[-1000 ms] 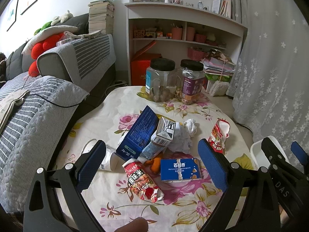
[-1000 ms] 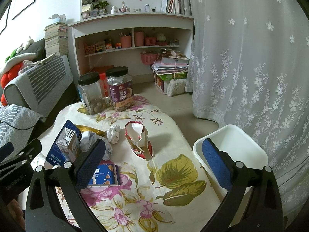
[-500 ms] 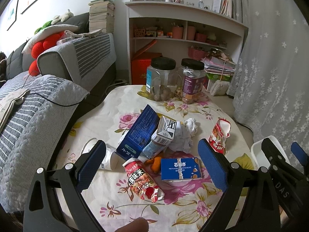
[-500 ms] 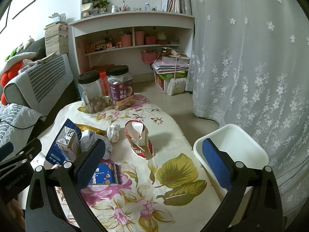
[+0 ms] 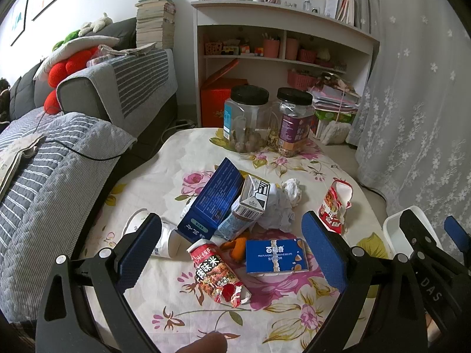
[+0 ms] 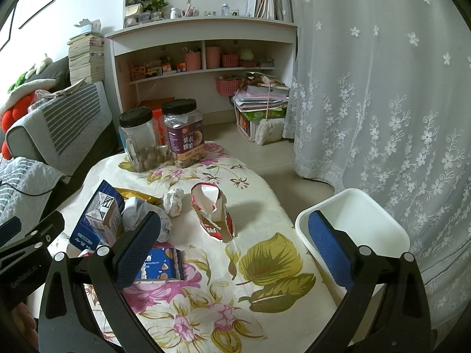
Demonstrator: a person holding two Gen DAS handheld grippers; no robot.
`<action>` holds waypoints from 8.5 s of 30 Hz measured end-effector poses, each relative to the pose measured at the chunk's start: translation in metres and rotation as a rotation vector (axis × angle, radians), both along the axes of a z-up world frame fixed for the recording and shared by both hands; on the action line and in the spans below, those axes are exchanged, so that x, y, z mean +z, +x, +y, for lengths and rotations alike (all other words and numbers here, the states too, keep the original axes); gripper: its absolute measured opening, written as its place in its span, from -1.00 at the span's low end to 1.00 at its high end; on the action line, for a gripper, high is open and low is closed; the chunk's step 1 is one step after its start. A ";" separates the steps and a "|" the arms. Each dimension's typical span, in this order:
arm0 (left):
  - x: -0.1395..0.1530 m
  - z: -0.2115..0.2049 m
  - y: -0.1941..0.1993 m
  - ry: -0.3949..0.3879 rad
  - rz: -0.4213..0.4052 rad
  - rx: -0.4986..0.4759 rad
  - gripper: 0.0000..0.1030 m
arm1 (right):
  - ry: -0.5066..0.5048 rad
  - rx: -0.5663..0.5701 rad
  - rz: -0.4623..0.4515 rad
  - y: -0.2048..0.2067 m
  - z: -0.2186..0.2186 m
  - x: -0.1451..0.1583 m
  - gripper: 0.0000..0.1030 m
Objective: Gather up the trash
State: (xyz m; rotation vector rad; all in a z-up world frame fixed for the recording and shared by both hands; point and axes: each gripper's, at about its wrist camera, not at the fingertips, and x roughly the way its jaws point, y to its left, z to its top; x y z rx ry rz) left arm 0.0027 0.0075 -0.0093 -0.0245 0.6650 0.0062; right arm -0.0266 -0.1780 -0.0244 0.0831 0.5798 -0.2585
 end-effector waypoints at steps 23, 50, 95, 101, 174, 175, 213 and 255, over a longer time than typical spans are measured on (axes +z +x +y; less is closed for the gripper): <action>-0.015 0.004 -0.004 0.001 0.010 -0.001 0.81 | -0.001 0.001 0.002 0.000 0.000 0.000 0.87; -0.034 0.014 0.005 -0.001 0.091 0.033 0.81 | 0.009 -0.005 0.035 0.002 -0.003 -0.006 0.87; -0.104 0.072 0.015 -0.061 0.585 -0.085 0.02 | -0.073 0.510 0.512 0.094 0.085 -0.113 0.87; -0.112 0.098 0.023 -0.075 0.610 -0.059 0.02 | -0.320 0.717 0.493 0.104 0.125 -0.134 0.87; -0.059 -0.081 0.018 -0.058 0.265 -0.229 0.02 | 0.071 -0.181 0.162 0.041 -0.132 -0.014 0.00; -0.059 -0.084 0.017 -0.062 0.267 -0.242 0.02 | 0.068 -0.197 0.164 0.040 -0.138 -0.014 0.00; -0.010 -0.344 -0.001 0.039 0.126 -0.674 0.34 | 0.326 -0.732 0.063 -0.046 -0.326 0.008 0.83; -0.072 0.010 0.066 0.225 0.280 -0.032 0.66 | -0.008 -0.011 0.294 0.087 -0.011 -0.037 0.87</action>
